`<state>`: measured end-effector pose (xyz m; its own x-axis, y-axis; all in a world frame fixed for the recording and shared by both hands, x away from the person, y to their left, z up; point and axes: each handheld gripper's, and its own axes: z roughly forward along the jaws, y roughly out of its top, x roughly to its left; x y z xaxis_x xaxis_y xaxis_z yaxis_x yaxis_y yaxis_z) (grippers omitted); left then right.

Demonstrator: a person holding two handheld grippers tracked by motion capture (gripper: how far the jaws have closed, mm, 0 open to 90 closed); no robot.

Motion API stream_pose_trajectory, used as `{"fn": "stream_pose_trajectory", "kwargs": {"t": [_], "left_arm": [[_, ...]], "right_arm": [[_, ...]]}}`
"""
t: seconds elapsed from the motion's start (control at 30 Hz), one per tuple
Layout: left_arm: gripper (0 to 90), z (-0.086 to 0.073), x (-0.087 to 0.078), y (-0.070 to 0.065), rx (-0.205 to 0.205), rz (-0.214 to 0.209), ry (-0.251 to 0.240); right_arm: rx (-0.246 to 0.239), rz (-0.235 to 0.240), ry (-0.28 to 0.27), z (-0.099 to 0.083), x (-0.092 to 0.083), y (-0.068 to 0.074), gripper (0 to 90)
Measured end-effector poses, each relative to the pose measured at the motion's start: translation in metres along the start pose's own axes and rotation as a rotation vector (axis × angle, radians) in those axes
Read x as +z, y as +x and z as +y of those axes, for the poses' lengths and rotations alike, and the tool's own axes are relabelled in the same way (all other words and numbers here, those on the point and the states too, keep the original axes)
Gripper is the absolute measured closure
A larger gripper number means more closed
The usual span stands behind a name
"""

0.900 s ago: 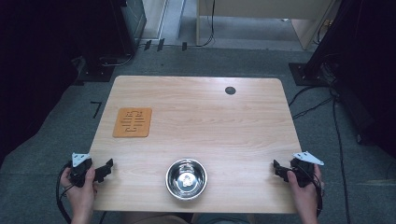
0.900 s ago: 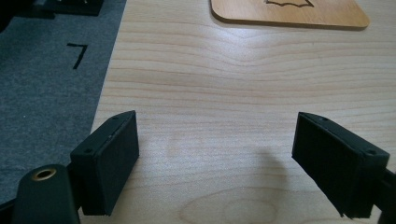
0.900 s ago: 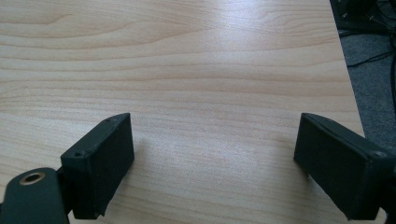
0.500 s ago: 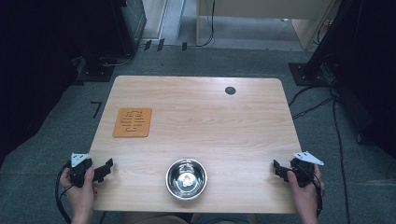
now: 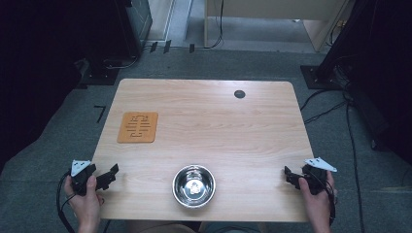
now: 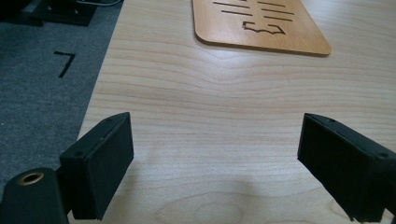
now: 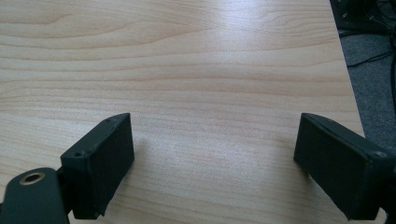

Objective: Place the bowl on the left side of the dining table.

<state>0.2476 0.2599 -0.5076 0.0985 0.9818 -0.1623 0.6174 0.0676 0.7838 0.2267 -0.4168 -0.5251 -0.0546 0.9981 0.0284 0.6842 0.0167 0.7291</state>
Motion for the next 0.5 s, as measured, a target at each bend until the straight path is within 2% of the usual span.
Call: {"fn": "stream_pose_trajectory", "kwargs": {"t": [0.17, 0.33, 0.5], "left_arm": [[10.1, 0.001, 0.000, -0.005, -0.001, -0.007, 0.005], [10.1, 0.005, -0.002, -0.016, 0.026, -0.024, 0.002], [10.1, 0.005, -0.002, -0.023, 0.034, -0.036, 0.004]], "right_arm": [[0.001, 0.000, 0.000, 0.000, 0.000, 0.000, 11.4], [0.000, 0.000, 0.000, 0.000, 0.000, 0.000, 11.4], [0.000, 0.000, 0.000, 0.000, 0.000, 0.000, 11.4]]}}
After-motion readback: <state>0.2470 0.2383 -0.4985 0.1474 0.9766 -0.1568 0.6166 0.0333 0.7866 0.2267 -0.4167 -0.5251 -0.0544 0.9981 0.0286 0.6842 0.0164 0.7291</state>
